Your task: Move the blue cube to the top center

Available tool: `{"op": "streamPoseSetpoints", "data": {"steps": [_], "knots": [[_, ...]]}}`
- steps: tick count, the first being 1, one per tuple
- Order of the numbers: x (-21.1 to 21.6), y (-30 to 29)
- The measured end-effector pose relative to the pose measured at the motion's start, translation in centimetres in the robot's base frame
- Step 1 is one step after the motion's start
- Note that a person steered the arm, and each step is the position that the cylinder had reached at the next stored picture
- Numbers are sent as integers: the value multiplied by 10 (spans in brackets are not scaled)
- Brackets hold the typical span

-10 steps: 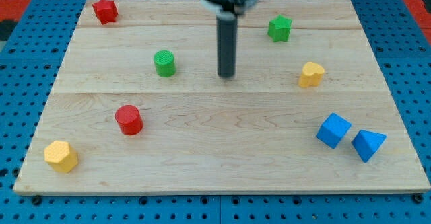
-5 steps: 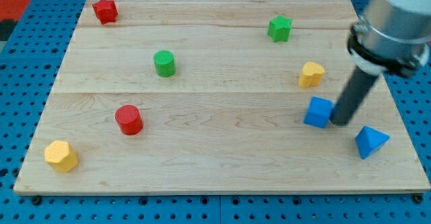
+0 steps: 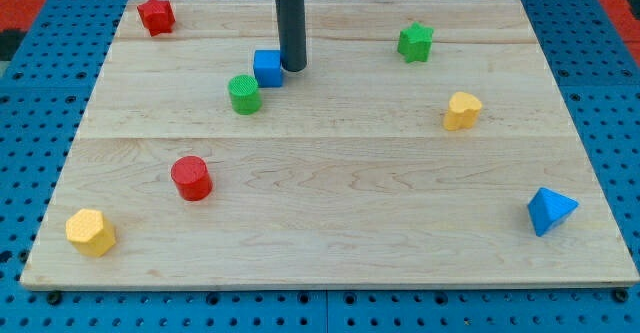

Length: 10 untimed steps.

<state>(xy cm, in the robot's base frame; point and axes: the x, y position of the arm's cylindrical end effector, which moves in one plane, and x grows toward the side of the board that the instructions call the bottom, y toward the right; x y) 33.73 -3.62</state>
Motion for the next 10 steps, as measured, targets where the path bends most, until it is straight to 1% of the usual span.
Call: {"op": "streamPoseSetpoints", "data": {"steps": [1,2,3,4,5,6,7,8,9,10], "knots": [[30,-2],[16,-65],[-16,-57],[-35,6],[-31,-4],[8,16],[21,56],[4,85],[-39,78],[-32,56]]}}
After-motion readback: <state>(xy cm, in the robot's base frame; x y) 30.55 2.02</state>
